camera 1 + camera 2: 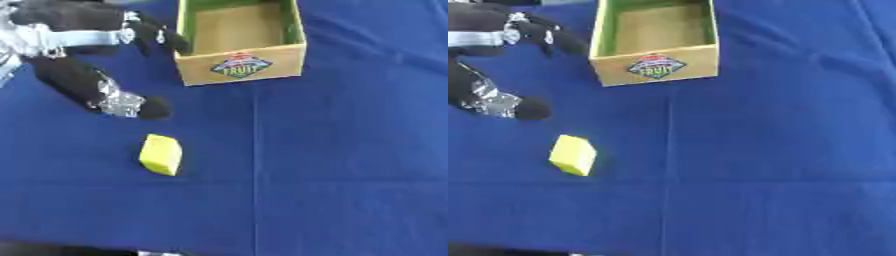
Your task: Pick up objects on the table and place them in the box.
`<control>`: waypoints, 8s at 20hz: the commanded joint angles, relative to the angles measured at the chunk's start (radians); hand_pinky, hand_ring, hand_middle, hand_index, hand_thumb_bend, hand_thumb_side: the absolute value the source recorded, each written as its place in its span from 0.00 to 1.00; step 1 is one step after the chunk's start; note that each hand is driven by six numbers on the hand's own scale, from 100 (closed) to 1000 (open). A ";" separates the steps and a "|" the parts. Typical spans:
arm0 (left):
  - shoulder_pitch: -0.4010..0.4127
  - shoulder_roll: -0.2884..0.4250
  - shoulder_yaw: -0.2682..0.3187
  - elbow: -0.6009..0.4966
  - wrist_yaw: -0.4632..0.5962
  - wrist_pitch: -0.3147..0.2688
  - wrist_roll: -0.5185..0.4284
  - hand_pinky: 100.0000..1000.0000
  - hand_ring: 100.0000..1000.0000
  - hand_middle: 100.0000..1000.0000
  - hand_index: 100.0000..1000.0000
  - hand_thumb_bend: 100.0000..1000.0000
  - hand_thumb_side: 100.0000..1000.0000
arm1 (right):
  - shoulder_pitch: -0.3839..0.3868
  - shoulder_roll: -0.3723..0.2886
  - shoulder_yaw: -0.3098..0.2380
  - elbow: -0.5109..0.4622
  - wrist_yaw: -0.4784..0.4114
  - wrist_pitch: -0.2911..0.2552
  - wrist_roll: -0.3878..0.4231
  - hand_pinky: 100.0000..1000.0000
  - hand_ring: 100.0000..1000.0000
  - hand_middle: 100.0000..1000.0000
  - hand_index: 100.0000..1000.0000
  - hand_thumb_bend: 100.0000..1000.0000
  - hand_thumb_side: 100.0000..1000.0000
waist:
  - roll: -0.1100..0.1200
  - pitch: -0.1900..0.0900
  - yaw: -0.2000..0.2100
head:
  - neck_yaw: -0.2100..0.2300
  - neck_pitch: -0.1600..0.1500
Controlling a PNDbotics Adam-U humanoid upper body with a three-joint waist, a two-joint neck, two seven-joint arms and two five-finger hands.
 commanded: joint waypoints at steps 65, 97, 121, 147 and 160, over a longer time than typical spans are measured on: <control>0.146 -0.004 -0.197 0.013 -0.586 0.057 0.106 0.71 0.81 0.74 0.89 0.60 0.70 | -0.008 -0.007 -0.008 -0.014 -0.011 0.005 0.012 0.65 0.68 0.53 0.70 0.00 1.00 | -0.012 0.000 -0.014 | -0.021 -0.047; 0.154 -0.044 -0.230 0.111 -0.721 -0.008 0.187 0.63 0.74 0.67 0.80 0.57 0.63 | -0.012 0.000 -0.004 -0.014 -0.015 0.008 0.019 0.65 0.68 0.53 0.70 0.00 1.00 | -0.010 0.009 -0.017 | -0.015 -0.053; 0.117 -0.037 -0.179 0.091 -0.715 0.045 0.433 0.07 0.36 0.31 0.45 0.15 0.34 | -0.005 0.003 -0.012 -0.014 -0.014 0.007 0.011 0.66 0.68 0.53 0.70 0.00 0.99 | -0.014 0.006 -0.012 | -0.018 -0.062; -0.265 -0.083 -0.016 0.168 -0.600 0.117 0.437 0.00 0.32 0.28 0.41 0.19 0.28 | -0.022 -0.015 0.004 -0.014 -0.017 -0.003 0.023 0.66 0.69 0.53 0.70 0.00 0.99 | 0.011 -0.014 -0.027 | -0.050 -0.050; -0.440 -0.248 -0.021 0.442 -0.609 0.064 0.375 0.00 0.31 0.27 0.40 0.16 0.32 | -0.060 -0.017 0.013 -0.014 -0.025 -0.026 0.034 0.66 0.69 0.53 0.71 0.00 1.00 | 0.014 -0.012 -0.044 | -0.045 -0.137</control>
